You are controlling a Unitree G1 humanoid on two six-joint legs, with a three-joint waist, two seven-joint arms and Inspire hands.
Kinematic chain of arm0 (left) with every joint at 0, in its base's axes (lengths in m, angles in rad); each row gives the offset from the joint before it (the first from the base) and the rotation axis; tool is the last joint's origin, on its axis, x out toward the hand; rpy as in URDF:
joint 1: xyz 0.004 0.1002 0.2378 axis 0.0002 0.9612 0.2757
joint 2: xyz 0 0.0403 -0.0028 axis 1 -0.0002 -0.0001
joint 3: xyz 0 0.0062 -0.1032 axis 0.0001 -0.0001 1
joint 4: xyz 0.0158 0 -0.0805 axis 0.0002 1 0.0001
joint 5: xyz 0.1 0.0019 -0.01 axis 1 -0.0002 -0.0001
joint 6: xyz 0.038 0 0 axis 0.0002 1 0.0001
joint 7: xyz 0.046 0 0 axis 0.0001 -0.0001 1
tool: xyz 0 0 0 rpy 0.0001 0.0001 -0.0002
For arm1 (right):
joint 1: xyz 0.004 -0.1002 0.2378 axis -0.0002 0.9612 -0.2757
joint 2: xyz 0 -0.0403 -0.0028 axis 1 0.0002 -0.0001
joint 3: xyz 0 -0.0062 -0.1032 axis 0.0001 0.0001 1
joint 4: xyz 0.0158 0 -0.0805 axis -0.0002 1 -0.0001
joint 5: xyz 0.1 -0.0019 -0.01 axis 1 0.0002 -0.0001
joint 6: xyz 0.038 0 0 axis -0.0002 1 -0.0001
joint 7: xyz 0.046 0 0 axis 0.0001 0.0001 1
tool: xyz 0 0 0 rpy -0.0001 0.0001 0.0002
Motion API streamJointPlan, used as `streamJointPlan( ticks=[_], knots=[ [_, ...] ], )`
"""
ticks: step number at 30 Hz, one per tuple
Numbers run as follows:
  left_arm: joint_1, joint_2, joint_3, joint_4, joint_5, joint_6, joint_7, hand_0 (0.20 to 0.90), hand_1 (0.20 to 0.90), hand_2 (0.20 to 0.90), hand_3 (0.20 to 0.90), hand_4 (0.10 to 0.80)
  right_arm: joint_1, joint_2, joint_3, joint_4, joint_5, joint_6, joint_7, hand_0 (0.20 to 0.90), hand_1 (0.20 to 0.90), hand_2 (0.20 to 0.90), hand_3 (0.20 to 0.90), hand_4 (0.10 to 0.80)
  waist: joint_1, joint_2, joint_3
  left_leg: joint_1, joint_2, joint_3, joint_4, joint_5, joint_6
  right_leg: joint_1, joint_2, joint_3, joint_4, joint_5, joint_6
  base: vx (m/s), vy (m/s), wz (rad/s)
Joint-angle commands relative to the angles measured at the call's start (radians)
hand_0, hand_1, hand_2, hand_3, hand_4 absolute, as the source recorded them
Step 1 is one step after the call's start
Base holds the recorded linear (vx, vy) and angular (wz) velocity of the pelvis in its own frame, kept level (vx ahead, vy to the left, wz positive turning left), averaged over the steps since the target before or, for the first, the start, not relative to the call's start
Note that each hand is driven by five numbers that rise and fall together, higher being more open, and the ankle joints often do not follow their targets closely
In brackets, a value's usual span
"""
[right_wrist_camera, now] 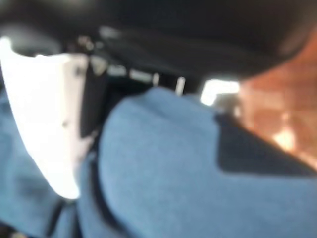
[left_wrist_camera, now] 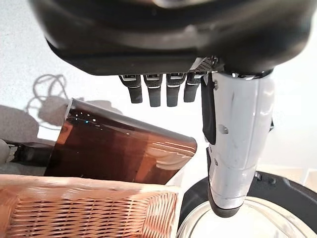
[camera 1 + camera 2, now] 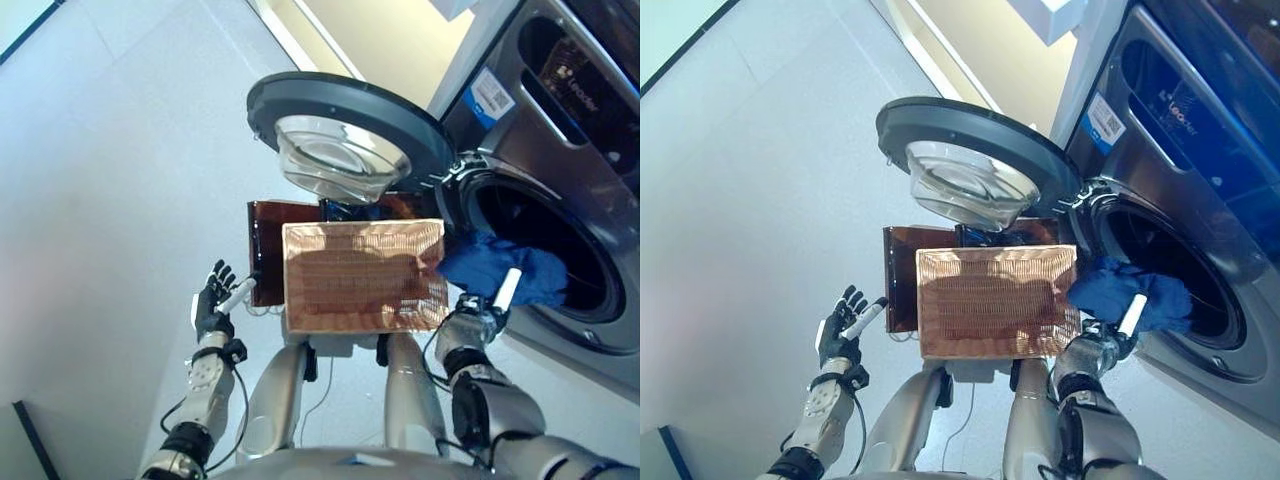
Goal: Pick up the clothes and place them into the washing machine
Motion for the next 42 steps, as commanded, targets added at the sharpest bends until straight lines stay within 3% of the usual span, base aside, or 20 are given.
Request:
streamJointPlan(
  ticks=[1, 9, 15, 20, 32, 39, 40, 41, 42],
  knots=[
    [-0.005, 0.023, 0.021, -0.027, 0.002, -0.065, -0.004, 0.9, 0.9, 0.9, 0.9, 0.8, -0.015, -0.136, -0.041, 0.001, -0.009, -0.093, -0.019, 0.2, 0.2, 0.2, 0.2, 0.3, 0.027, 0.027, -0.026, 0.012, -0.084, 0.031, -0.025, -0.073, -0.002, 0.02, 0.044, -0.021, -0.168, 0.07, -0.039, 0.0, 0.0, 0.0],
    [0.014, 0.043, 0.016, -0.016, -0.003, -0.056, -0.026, 0.9, 0.9, 0.9, 0.9, 0.8, -0.119, -0.307, -0.046, 0.002, -0.075, -0.087, -0.078, 0.2, 0.2, 0.2, 0.2, 0.3, 0.041, 0.045, -0.044, 0.017, -0.083, 0.038, -0.041, -0.072, -0.005, 0.011, 0.045, -0.012, -0.16, 0.06, -0.037, 0.013, -0.005, -0.02],
    [0.019, 0.052, 0.01, -0.016, -0.008, -0.055, -0.034, 0.9, 0.9, 0.9, 0.9, 0.8, -0.175, -0.383, -0.043, -0.003, -0.094, -0.104, -0.111, 0.2, 0.2, 0.2, 0.2, 0.3, 0.044, 0.056, -0.05, 0.012, -0.084, 0.038, -0.048, -0.064, -0.007, -0.004, 0.047, -0.008, -0.153, 0.064, -0.039, 0.006, -0.001, 0.0],
    [0.027, 0.073, 0.008, -0.051, -0.007, -0.057, -0.037, 0.9, 0.9, 0.9, 0.9, 0.8, -0.272, -0.488, 0.003, 0.012, -0.157, -0.086, -0.166, 0.2, 0.2, 0.2, 0.2, 0.3, 0.054, 0.071, -0.053, 0.001, -0.084, 0.039, -0.058, -0.057, -0.011, -0.02, 0.042, -0.009, -0.152, 0.067, -0.038, 0.0, 0.0, 0.0],
    [0.04, 0.088, -0.002, -0.069, -0.017, -0.053, -0.039, 0.9, 0.9, 0.9, 0.9, 0.8, -0.425, -0.6, 0.086, -0.003, -0.216, -0.094, -0.226, 0.2, 0.2, 0.2, 0.2, 0.3, 0.057, 0.072, -0.07, -0.005, -0.088, 0.034, -0.058, -0.063, -0.016, -0.043, 0.04, -0.005, -0.126, 0.05, -0.04, 0.007, -0.001, 0.0],
    [0.041, 0.086, -0.001, -0.072, -0.024, -0.051, -0.034, 0.9, 0.9, 0.9, 0.9, 0.8, -0.458, -0.591, 0.125, -0.012, -0.249, -0.082, -0.247, 0.2, 0.2, 0.2, 0.2, 0.3, 0.055, 0.069, -0.067, -0.008, -0.086, 0.036, -0.058, -0.064, -0.016, -0.05, 0.041, -0.006, -0.122, 0.054, -0.04, 0.0, 0.0, 0.0],
    [0.04, 0.086, 0.001, -0.071, -0.028, -0.052, -0.034, 0.9, 0.9, 0.9, 0.9, 0.8, -0.461, -0.59, 0.131, -0.012, -0.251, -0.078, -0.243, 0.282, 0.282, 0.282, 0.282, 0.359, 0.054, 0.069, -0.067, -0.01, -0.084, 0.037, -0.058, -0.059, -0.015, -0.055, 0.042, -0.006, -0.121, 0.061, -0.041, 0.004, 0.013, -0.03],
    [0.042, 0.086, 0.002, -0.071, -0.028, -0.051, -0.035, 0.9, 0.9, 0.9, 0.9, 0.8, -0.458, -0.59, 0.133, -0.008, -0.252, -0.077, -0.241, 0.488, 0.488, 0.488, 0.488, 0.506, 0.054, 0.068, -0.067, -0.01, -0.084, 0.037, -0.058, -0.059, -0.015, -0.055, 0.043, -0.006, -0.12, 0.06, -0.041, 0.0, 0.0, 0.0],
    [0.043, 0.086, 0.002, -0.071, -0.028, -0.05, -0.035, 0.9, 0.9, 0.9, 0.9, 0.8, -0.458, -0.59, 0.133, -0.007, -0.252, -0.077, -0.241, 0.546, 0.546, 0.546, 0.546, 0.547, 0.053, 0.067, -0.068, -0.006, -0.085, 0.036, -0.058, -0.064, -0.016, -0.052, 0.042, -0.005, -0.119, 0.053, -0.04, 0.0, 0.0, 0.0]
  ],
)
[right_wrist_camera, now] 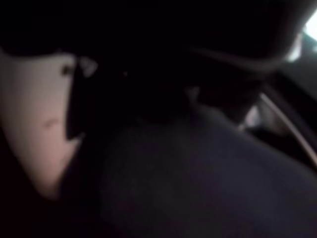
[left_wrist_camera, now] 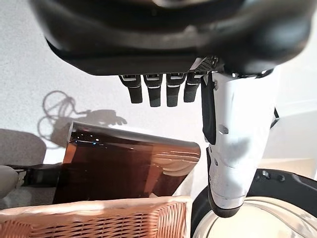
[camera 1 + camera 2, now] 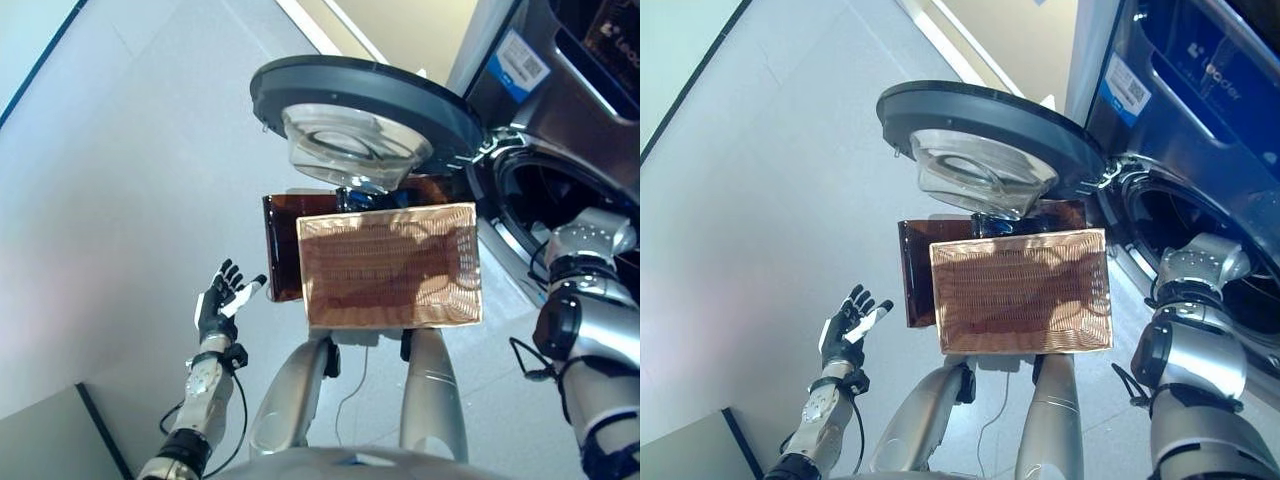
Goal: Pick up the clothes and place them into the washing machine
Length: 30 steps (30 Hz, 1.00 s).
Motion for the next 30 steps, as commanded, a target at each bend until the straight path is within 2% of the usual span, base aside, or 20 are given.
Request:
streamJointPlan(
  ticks=[1, 16, 24, 26, 30],
  knots=[
    [0.02, 0.073, 0.02, -0.027, -0.027, -0.051, 0.015, 0.9, 0.9, 0.9, 0.9, 0.8, -0.08, -0.158, 0.133, -0.062, -0.095, -0.055, 0.029, 0.9, 0.9, 0.9, 0.9, 0.8, 0.008, -0.022, -0.069, 0.035, -0.073, 0.014, -0.011, -0.086, -0.028, 0.036, 0.046, -0.04, -0.14, 0.065, -0.049, 0.0, 0.0, 0.0],
    [0.02, 0.069, 0.042, -0.025, -0.028, -0.048, 0.006, 0.9, 0.9, 0.9, 0.9, 0.8, 0.011, -0.078, 0.114, -0.026, -0.093, -0.019, 0.054, 0.9, 0.9, 0.9, 0.9, 0.8, 0.007, -0.048, -0.086, 0.063, -0.068, 0.018, -0.008, -0.096, -0.023, 0.062, 0.049, -0.037, -0.137, 0.054, -0.049, -0.001, 0.0, 0.0],
    [0.013, 0.061, 0.063, -0.031, -0.027, -0.052, 0.005, 0.9, 0.9, 0.9, 0.9, 0.8, 0.131, 0.036, 0.135, -0.077, -0.126, 0.013, 0.098, 0.9, 0.9, 0.9, 0.9, 0.8, 0.001, -0.068, -0.081, 0.064, -0.065, 0.019, -0.002, -0.092, -0.02, 0.069, 0.051, -0.04, -0.14, 0.064, -0.05, -0.005, 0.0, 0.0],
    [0.016, 0.05, 0.068, -0.03, -0.025, -0.054, -0.001, 0.9, 0.9, 0.9, 0.9, 0.8, 0.203, 0.09, 0.129, -0.079, -0.144, 0.022, 0.113, 0.9, 0.9, 0.9, 0.9, 0.8, -0.005, -0.076, -0.076, 0.069, -0.066, 0.018, 0.004, -0.098, -0.02, 0.077, 0.049, -0.044, -0.137, 0.057, -0.049, -0.017, -0.004, 0.04],
    [0.012, 0.046, 0.07, -0.025, -0.018, -0.057, -0.001, 0.9, 0.9, 0.9, 0.9, 0.8, 0.245, 0.127, 0.121, -0.061, -0.151, 0.028, 0.119, 0.9, 0.9, 0.9, 0.9, 0.8, -0.007, -0.082, -0.074, 0.067, -0.066, 0.017, 0.01, -0.099, -0.018, 0.078, 0.048, -0.046, -0.138, 0.061, -0.049, 0.0, 0.0, 0.0]
  ],
)
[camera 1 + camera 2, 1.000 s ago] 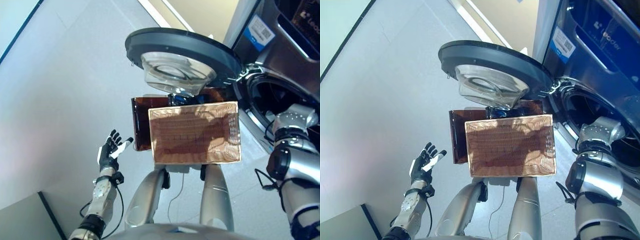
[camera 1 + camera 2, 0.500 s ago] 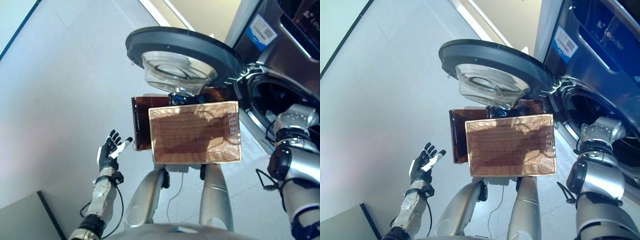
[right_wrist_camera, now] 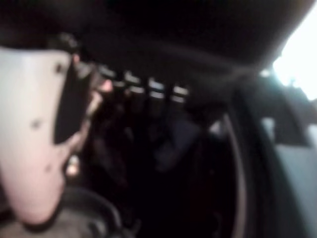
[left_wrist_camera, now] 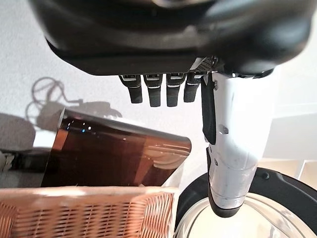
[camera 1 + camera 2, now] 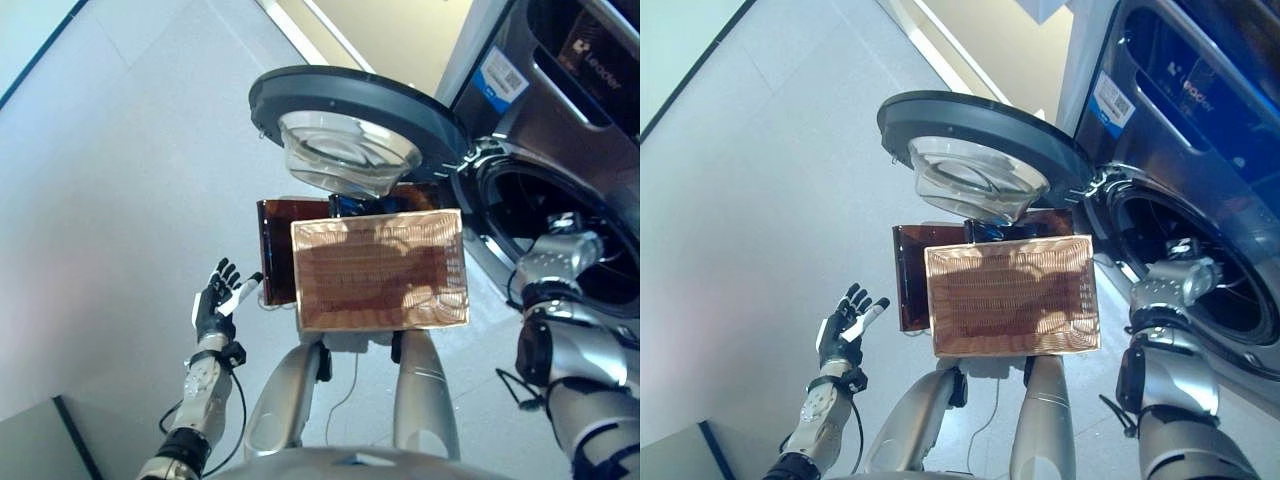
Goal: Pick up the clothes and place them into the washing machine
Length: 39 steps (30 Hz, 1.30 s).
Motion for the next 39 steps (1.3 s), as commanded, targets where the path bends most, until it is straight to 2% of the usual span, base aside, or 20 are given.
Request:
streamJointPlan(
  ticks=[1, 17, 23, 27, 29, 39],
  knots=[
    [0.01, 0.047, 0.057, -0.013, 0.006, -0.059, 0.006, 0.9, 0.9, 0.9, 0.9, 0.8, 0.048, -0.021, 0.014, -0.011, -0.06, -0.038, 0.034, 0.9, 0.9, 0.9, 0.9, 0.8, 0.025, -0.013, -0.083, 0.015, -0.063, 0.016, 0.005, -0.1, -0.022, 0.02, 0.051, -0.045, -0.139, 0.059, -0.055, -0.035, 0.011, 0.02],
    [0.026, 0.047, 0.075, -0.047, 0.033, -0.069, -0.001, 0.9, 0.9, 0.9, 0.9, 0.8, 0.15, 0.101, 0.096, -0.01, -0.174, 0.006, 0.05, 0.9, 0.9, 0.9, 0.9, 0.8, 0.025, -0.034, -0.066, 0.006, -0.069, 0.021, 0.007, -0.086, -0.016, 0.027, 0.047, -0.041, -0.162, 0.086, -0.052, -0.031, 0.016, 0.0],
    [0.036, 0.043, 0.109, -0.023, 0.055, -0.066, 0.005, 0.9, 0.9, 0.9, 0.9, 0.8, 0.267, 0.133, 0.184, -0.077, -0.38, 0.059, 0.032, 0.9, 0.9, 0.9, 0.9, 0.8, 0.014, -0.073, -0.087, 0.048, -0.063, 0.018, 0.02, -0.101, -0.011, 0.079, 0.047, -0.047, -0.168, 0.086, -0.049, 0.03, -0.008, 0.01],
    [0.032, 0.042, 0.127, 0.019, 0.083, -0.053, 0.017, 0.9, 0.9, 0.9, 0.9, 0.8, 0.364, 0.154, 0.237, -0.135, -0.517, 0.099, 0.024, 0.9, 0.9, 0.9, 0.9, 0.8, 0.0, -0.109, -0.103, 0.112, -0.057, 0.012, 0.023, -0.117, -0.013, 0.169, 0.054, -0.055, -0.201, 0.082, -0.044, 0.086, -0.037, 0.01],
    [0.029, 0.037, 0.132, 0.055, 0.091, -0.04, 0.01, 0.9, 0.9, 0.9, 0.9, 0.8, 0.419, 0.167, 0.249, -0.147, -0.552, 0.124, 0.046, 0.9, 0.9, 0.9, 0.9, 0.8, -0.007, -0.135, -0.129, 0.167, -0.054, 0.005, 0.014, -0.127, -0.016, 0.243, 0.06, -0.064, -0.239, 0.082, -0.038, 0.172, -0.059, 0.0],
    [0.01, 0.04, 0.139, 0.209, 0.135, -0.007, -0.006, 0.9, 0.9, 0.9, 0.9, 0.8, 0.547, 0.171, 0.275, -0.16, -0.691, 0.176, 0.115, 0.9, 0.9, 0.9, 0.9, 0.8, -0.014, -0.178, -0.208, 0.292, -0.042, -0.004, -0.006, -0.143, -0.025, 0.401, 0.078, -0.078, -0.312, 0.076, -0.025, 0.102, -0.035, 0.0]
  ],
)
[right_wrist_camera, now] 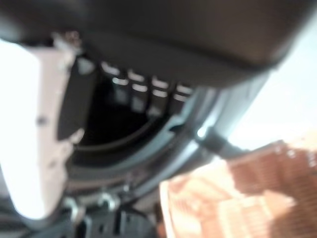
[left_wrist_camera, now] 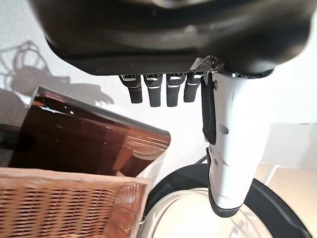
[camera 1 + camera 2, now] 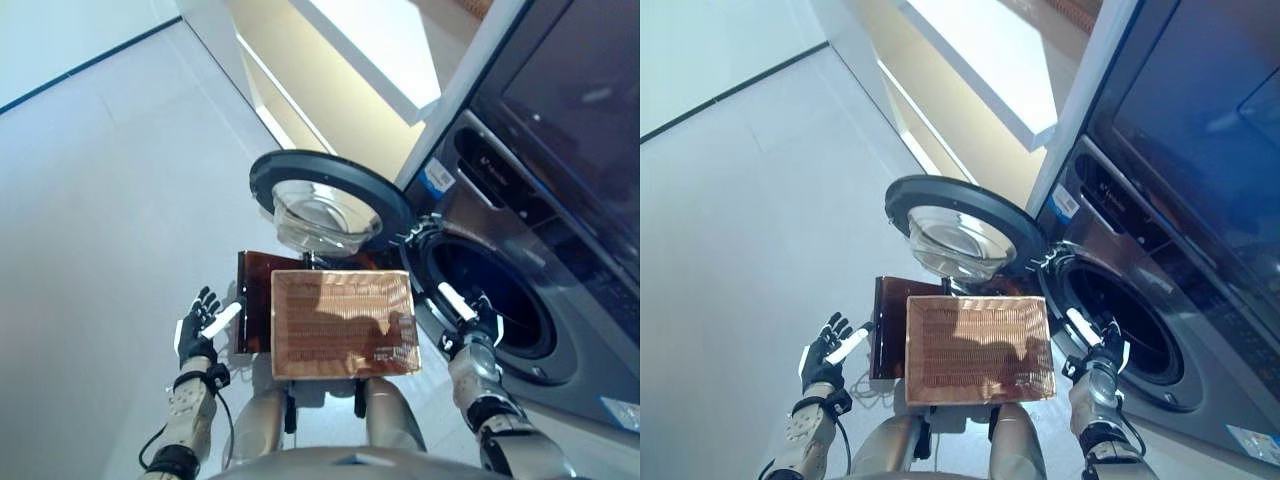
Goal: Pick up the clothes and place them into the washing machine
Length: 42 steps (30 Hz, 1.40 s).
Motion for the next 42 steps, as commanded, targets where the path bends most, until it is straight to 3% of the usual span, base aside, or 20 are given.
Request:
streamJointPlan(
  ticks=[1, 8, 19, 23, 25, 31, 42],
  knots=[
    [-0.032, 0.04, 0.03, 0.016, 0.034, -0.046, -0.004, 0.9, 0.9, 0.9, 0.9, 0.8, 0.021, -0.045, 0.016, -0.038, -0.066, -0.034, 0.028, 0.9, 0.9, 0.9, 0.9, 0.8, 0.01, -0.015, -0.07, 0.03, -0.071, 0.008, 0.002, -0.073, -0.027, 0.026, 0.057, -0.033, -0.08, 0.039, -0.036, 0.091, -0.042, 0.04],
    [-0.018, 0.051, 0.06, 0.127, 0.073, -0.029, -0.017, 0.9, 0.9, 0.9, 0.9, 0.8, 0.108, -0.022, 0.043, -0.024, -0.207, -0.009, 0.06, 0.9, 0.9, 0.9, 0.9, 0.8, 0.015, -0.039, -0.153, 0.114, -0.063, 0.011, -0.009, -0.092, -0.031, 0.121, 0.07, -0.034, -0.127, 0.037, -0.027, 0.09, -0.043, -0.02],
    [-0.007, 0.048, 0.06, 0.277, 0.157, -0.003, -0.03, 0.9, 0.9, 0.9, 0.9, 0.8, 0.224, 0.047, 0.052, -0.004, -0.276, -0.005, 0.099, 0.9, 0.9, 0.9, 0.9, 0.8, 0.007, -0.058, -0.231, 0.202, -0.062, -0.002, -0.009, -0.113, -0.028, 0.222, 0.074, -0.046, -0.131, 0.018, -0.017, 0.049, -0.01, 0.02],
    [-0.009, 0.049, 0.047, 0.301, 0.187, 0.006, -0.032, 0.9, 0.9, 0.9, 0.9, 0.8, 0.233, 0.049, 0.068, 0.034, -0.332, 0.001, 0.095, 0.9, 0.9, 0.9, 0.9, 0.8, 0.005, -0.059, -0.239, 0.212, -0.064, -0.005, -0.009, -0.115, -0.027, 0.232, 0.074, -0.046, -0.127, 0.018, -0.015, 0.0, 0.0, 0.0],
    [-0.012, 0.052, 0.049, 0.342, 0.225, 0.015, -0.028, 0.9, 0.9, 0.9, 0.9, 0.8, 0.238, 0.049, 0.114, 0.071, -0.448, 0.021, 0.083, 0.9, 0.9, 0.9, 0.9, 0.8, 0.009, -0.063, -0.252, 0.22, -0.063, -0.004, -0.009, -0.119, -0.026, 0.245, 0.075, -0.044, -0.133, 0.017, -0.014, -0.013, 0.014, -0.04],
    [-0.006, 0.052, 0.061, 0.349, 0.224, 0.013, -0.03, 0.9, 0.9, 0.9, 0.9, 0.8, 0.255, 0.045, 0.171, 0.023, -0.566, 0.025, 0.065, 0.9, 0.9, 0.9, 0.9, 0.8, 0.014, -0.074, -0.267, 0.231, -0.06, -0.002, -0.009, -0.127, -0.028, 0.266, 0.082, -0.049, -0.157, 0.016, -0.013, 0.0, 0.0, 0.0],
    [-0.013, 0.034, 0.053, 0.374, 0.224, 0.018, -0.023, 0.9, 0.9, 0.9, 0.9, 0.8, 0.224, 0.058, 0.161, 0.112, -0.575, 0.03, 0.04, 0.9, 0.9, 0.9, 0.9, 0.8, 0.014, -0.077, -0.272, 0.252, -0.062, -0.013, -0.009, -0.135, -0.024, 0.293, 0.08, -0.056, -0.162, 0.014, -0.014, 0.011, 0.005, 0.03]
  ],
)
